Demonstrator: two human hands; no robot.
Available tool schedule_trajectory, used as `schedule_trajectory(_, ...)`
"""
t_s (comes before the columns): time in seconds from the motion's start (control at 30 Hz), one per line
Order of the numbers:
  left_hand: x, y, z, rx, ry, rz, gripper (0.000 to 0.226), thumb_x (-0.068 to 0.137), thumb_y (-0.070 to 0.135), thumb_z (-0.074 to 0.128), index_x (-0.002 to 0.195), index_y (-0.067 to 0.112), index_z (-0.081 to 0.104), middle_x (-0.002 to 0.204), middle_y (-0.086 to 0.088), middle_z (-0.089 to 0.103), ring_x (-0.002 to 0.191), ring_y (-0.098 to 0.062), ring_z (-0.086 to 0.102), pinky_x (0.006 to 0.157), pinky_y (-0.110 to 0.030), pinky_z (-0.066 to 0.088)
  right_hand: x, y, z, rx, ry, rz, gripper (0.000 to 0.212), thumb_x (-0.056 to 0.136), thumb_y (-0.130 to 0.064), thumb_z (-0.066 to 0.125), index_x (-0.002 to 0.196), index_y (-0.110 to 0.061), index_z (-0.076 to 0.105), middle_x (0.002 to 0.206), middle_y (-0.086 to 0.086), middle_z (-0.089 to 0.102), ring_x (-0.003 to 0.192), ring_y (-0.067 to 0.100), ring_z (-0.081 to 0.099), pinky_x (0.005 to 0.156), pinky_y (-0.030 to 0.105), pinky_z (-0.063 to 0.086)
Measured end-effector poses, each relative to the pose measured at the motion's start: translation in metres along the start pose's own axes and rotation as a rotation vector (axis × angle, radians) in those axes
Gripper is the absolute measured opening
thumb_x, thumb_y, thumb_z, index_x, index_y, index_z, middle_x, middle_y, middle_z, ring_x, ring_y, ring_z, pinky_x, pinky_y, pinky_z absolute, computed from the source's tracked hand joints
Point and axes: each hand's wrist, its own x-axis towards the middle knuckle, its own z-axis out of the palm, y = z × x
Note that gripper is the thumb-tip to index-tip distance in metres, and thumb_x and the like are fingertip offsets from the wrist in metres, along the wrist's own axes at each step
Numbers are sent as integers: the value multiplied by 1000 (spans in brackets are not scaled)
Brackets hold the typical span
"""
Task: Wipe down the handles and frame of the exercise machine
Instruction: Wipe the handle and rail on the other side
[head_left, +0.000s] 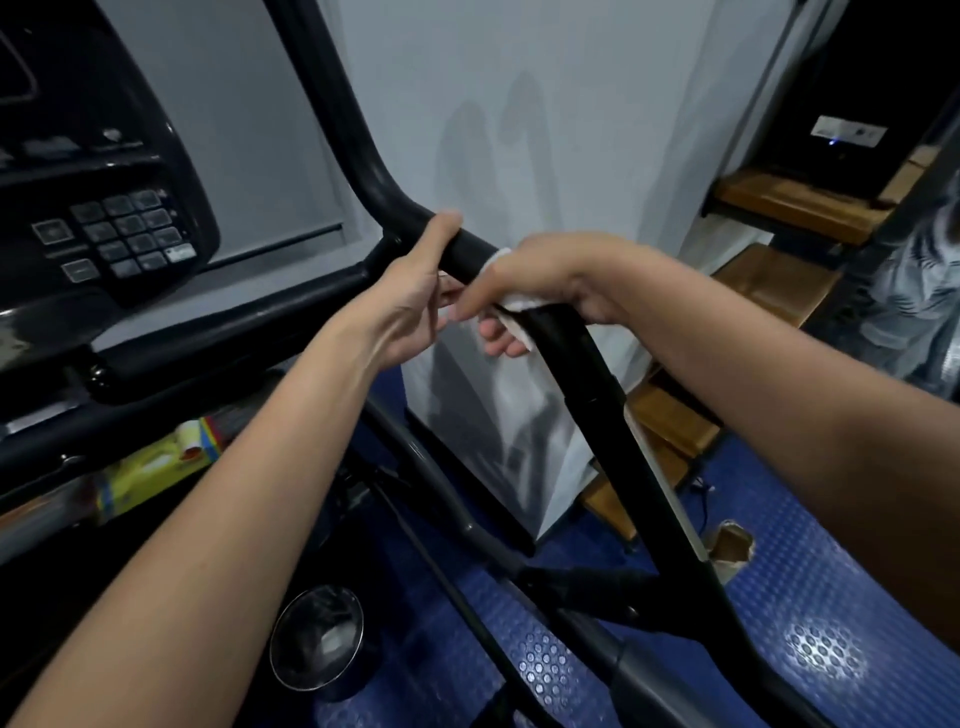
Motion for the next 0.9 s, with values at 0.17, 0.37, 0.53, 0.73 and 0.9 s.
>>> schedule_trajectory(0.17,-10,0,1,-25,5,23,50,93,62,53,84,17,71,56,-2,59,63,-17,59,116,-46,28,15,-11,-2,3,-51,-52,13,91,-18,65,81,-10,64,65,3,62,66,16,66,64,25,55)
schedule_trajectory(0.37,-16,2,10,-17,152,-45,78,75,74,63,129,18,62,124,-21,68,138,-33,48,122,-56,20,-17,36,0,-329,256,-316,29,86,-32,72,80,-4,68,60,2,70,54,15,66,61,29,57)
schedule_trajectory(0.53,-18,-1,28,-15,240,-41,84,79,75,53,140,17,54,124,-11,71,126,-27,61,120,-55,22,-33,94,-2,-602,406,-438,66,88,-68,53,81,-4,66,70,8,72,61,18,67,66,41,55)
schedule_trajectory(0.73,-27,-16,56,-39,304,36,53,95,68,44,98,20,65,81,4,75,97,-20,69,111,-51,42,-59,150,19,-390,462,-460,52,91,-70,45,107,-20,45,75,-2,58,68,17,58,59,32,46)
schedule_trajectory(0.9,-51,-33,83,-39,236,94,49,99,63,41,91,18,59,109,-15,64,98,-26,59,108,-53,43,-83,194,31,-307,435,-453,41,97,-65,31,111,-27,41,77,-5,61,64,8,58,55,26,47)
